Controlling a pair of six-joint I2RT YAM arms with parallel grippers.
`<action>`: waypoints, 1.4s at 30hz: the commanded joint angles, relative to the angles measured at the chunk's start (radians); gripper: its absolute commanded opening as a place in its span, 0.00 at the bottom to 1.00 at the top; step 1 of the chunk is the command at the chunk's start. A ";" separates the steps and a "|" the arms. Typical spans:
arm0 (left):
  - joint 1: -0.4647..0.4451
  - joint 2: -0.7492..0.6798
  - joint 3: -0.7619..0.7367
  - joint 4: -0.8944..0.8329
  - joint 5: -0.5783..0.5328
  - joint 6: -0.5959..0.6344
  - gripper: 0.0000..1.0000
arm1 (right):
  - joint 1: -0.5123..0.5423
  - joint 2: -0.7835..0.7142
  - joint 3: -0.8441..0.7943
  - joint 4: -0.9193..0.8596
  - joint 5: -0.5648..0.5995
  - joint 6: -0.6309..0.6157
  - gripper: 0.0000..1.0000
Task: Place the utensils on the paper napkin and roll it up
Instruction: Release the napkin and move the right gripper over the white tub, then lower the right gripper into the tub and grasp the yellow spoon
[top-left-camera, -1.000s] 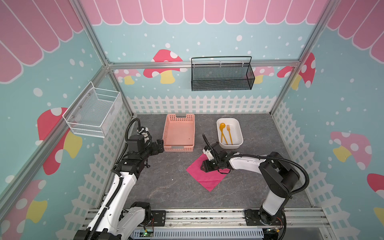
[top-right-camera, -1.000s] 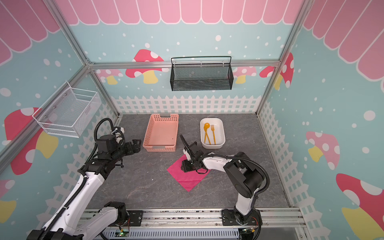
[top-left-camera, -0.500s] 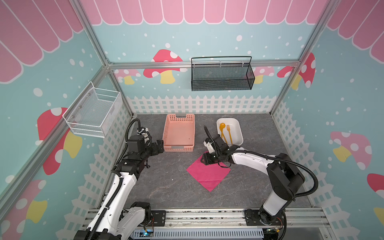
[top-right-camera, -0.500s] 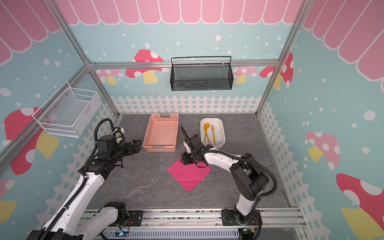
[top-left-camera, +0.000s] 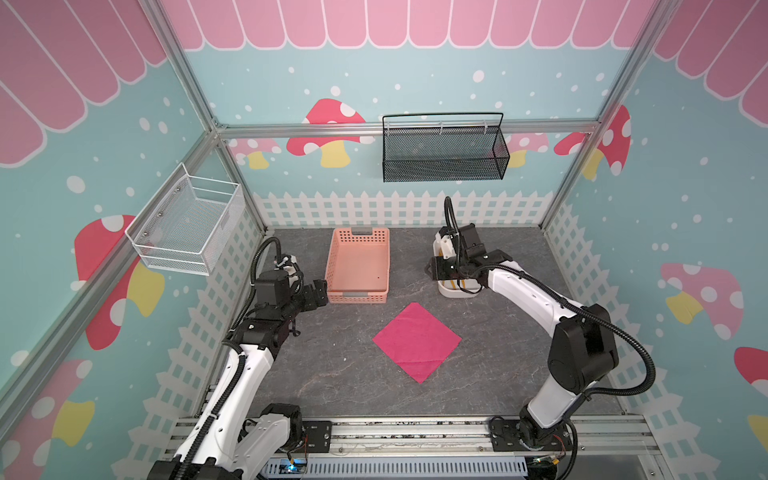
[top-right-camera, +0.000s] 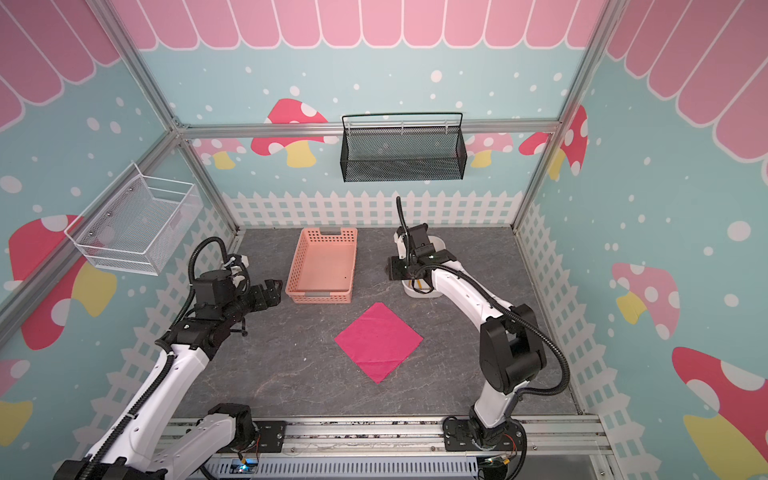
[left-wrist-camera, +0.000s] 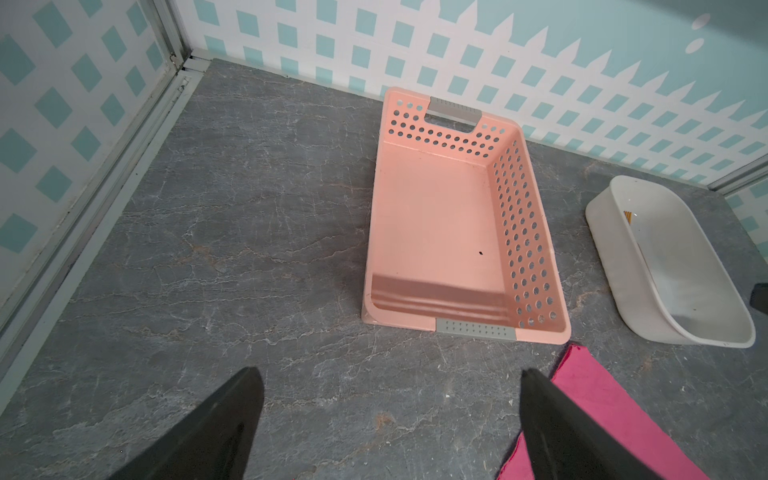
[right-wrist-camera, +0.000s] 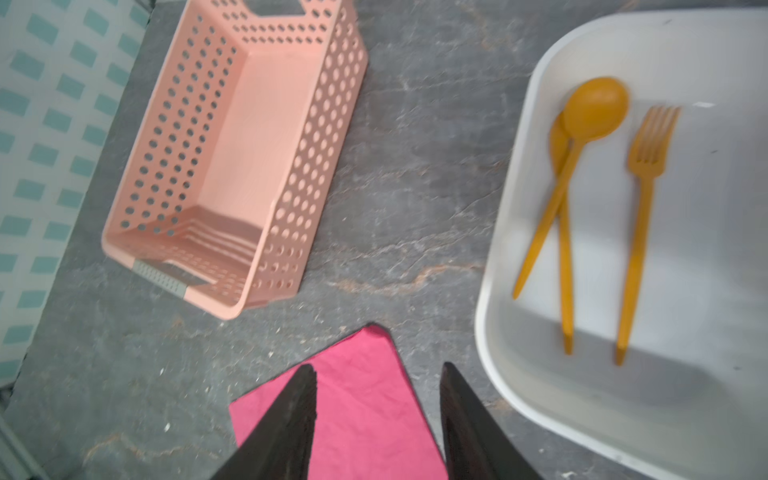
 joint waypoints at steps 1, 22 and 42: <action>0.006 -0.020 -0.012 0.005 -0.009 -0.005 0.97 | -0.033 0.070 0.075 -0.113 0.082 -0.067 0.49; 0.006 -0.028 -0.015 0.003 -0.004 -0.006 0.98 | -0.125 0.484 0.481 -0.206 0.187 0.023 0.28; 0.007 -0.033 -0.012 0.005 0.011 -0.011 0.98 | -0.148 0.714 0.665 -0.239 0.190 0.041 0.25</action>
